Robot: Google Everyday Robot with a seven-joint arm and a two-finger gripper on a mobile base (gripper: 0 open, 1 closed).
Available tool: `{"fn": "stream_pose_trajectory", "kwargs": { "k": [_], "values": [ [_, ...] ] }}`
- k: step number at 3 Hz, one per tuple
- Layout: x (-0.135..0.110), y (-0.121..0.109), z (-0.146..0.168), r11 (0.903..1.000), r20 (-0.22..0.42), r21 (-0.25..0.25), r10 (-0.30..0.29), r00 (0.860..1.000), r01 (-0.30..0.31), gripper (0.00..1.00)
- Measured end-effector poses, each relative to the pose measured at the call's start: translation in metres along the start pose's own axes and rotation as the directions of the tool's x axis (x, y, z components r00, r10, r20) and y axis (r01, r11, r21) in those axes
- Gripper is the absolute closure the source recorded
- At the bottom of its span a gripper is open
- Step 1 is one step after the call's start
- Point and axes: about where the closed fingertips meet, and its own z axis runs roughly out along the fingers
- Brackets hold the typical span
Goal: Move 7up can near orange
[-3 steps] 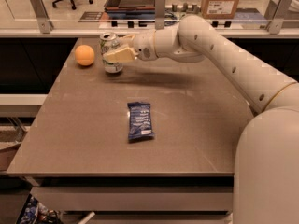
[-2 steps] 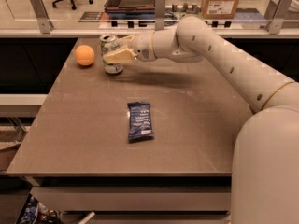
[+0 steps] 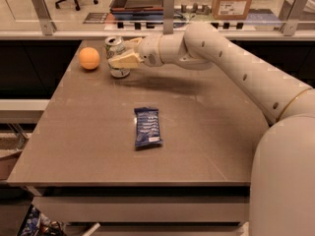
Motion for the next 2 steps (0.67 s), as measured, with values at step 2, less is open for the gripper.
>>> {"fn": "stream_pose_trajectory", "kwargs": {
  "k": [2],
  "values": [
    [-0.0008,0.0033,0.0053,1.0000,0.001,-0.010,0.000,1.000,0.000,0.36]
  ]
}}
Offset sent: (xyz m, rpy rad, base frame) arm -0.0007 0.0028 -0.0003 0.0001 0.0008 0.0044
